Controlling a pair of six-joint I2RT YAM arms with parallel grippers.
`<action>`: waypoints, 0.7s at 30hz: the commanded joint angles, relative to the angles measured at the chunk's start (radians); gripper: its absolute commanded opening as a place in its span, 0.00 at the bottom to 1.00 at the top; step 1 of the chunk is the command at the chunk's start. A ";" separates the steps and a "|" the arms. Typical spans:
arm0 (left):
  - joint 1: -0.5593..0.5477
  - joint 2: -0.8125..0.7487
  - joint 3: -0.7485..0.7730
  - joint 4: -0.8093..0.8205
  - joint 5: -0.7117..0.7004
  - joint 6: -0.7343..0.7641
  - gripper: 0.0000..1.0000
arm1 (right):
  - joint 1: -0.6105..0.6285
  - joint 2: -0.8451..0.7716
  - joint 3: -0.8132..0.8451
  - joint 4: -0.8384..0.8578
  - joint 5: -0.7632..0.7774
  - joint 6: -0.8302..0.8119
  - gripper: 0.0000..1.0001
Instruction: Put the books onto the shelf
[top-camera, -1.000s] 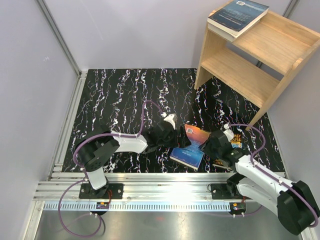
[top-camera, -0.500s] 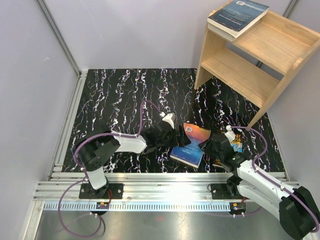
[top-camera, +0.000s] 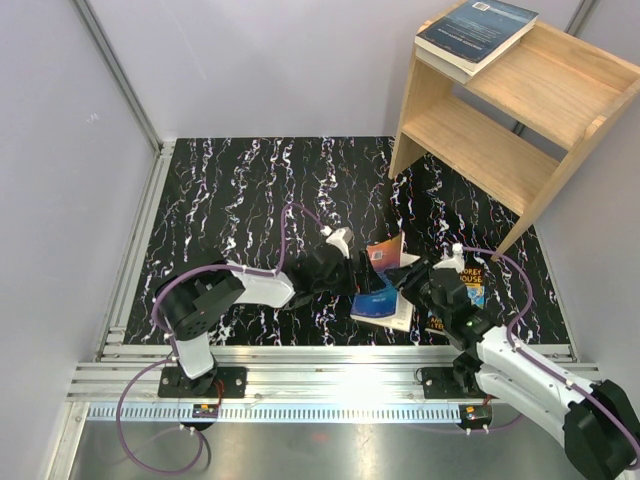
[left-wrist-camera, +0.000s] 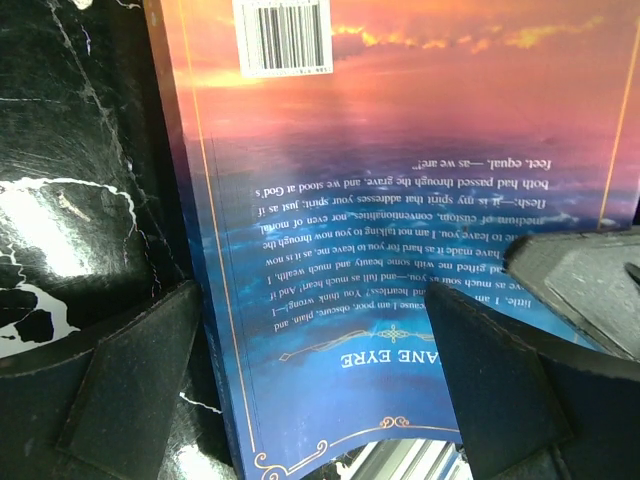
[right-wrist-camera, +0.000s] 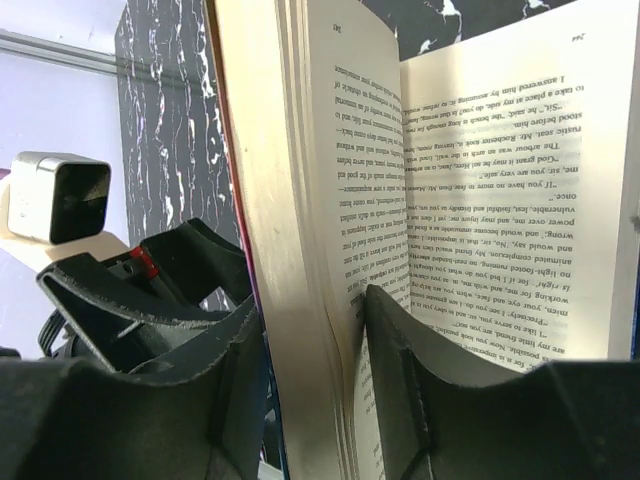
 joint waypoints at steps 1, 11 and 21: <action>-0.046 0.037 -0.020 0.025 0.138 -0.037 0.99 | 0.029 0.040 0.010 0.186 -0.130 0.057 0.47; -0.014 0.017 -0.081 0.060 0.151 -0.038 0.99 | 0.032 0.005 0.058 -0.077 -0.080 0.004 0.06; 0.055 -0.194 -0.178 -0.123 0.096 0.094 0.99 | 0.032 -0.077 0.249 -0.271 0.034 -0.077 0.00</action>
